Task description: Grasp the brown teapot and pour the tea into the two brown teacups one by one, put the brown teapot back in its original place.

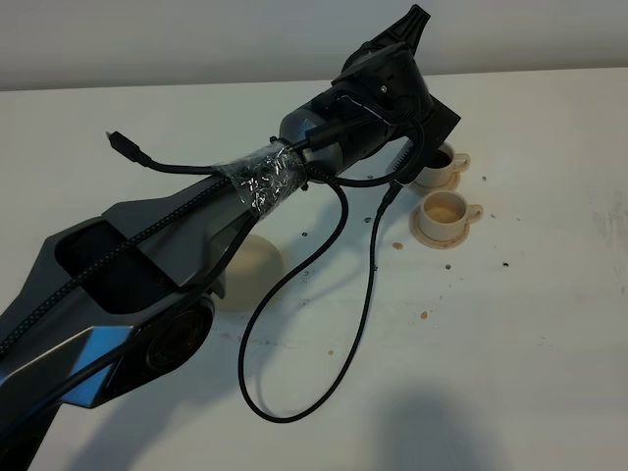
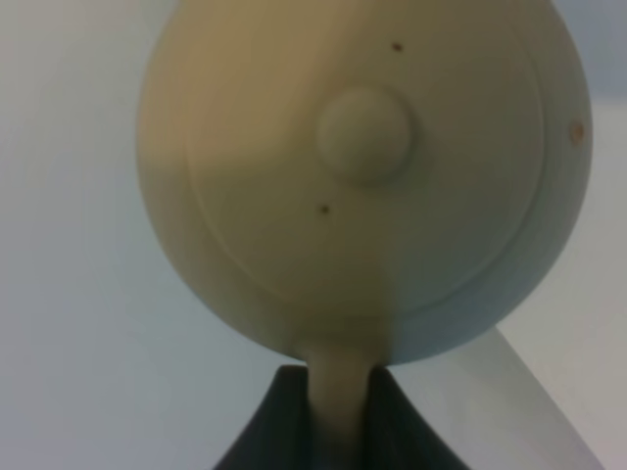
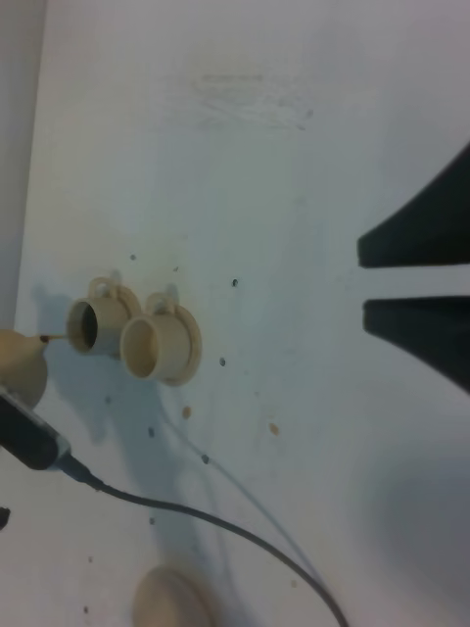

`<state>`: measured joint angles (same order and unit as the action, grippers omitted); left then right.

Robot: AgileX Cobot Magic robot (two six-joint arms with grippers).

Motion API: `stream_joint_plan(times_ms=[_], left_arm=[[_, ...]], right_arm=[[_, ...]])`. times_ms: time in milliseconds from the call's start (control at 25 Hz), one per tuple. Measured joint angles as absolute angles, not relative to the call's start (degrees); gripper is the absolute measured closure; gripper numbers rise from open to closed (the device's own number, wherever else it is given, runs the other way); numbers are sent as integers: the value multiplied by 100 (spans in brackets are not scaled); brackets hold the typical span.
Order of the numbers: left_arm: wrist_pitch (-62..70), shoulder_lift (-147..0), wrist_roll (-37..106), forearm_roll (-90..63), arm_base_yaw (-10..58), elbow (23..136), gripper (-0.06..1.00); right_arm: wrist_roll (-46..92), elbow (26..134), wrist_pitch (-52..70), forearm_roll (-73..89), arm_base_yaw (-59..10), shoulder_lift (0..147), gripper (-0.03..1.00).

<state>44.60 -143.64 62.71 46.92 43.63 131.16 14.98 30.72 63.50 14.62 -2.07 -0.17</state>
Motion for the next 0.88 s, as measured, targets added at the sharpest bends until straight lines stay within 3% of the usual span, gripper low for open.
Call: stream_joint_plan(times_ms=[880], left_arm=[[4704,-14364,5694,4467,4357,13116,87]], right_arm=[[1503,3072,6350,1462,-207,-17,88]])
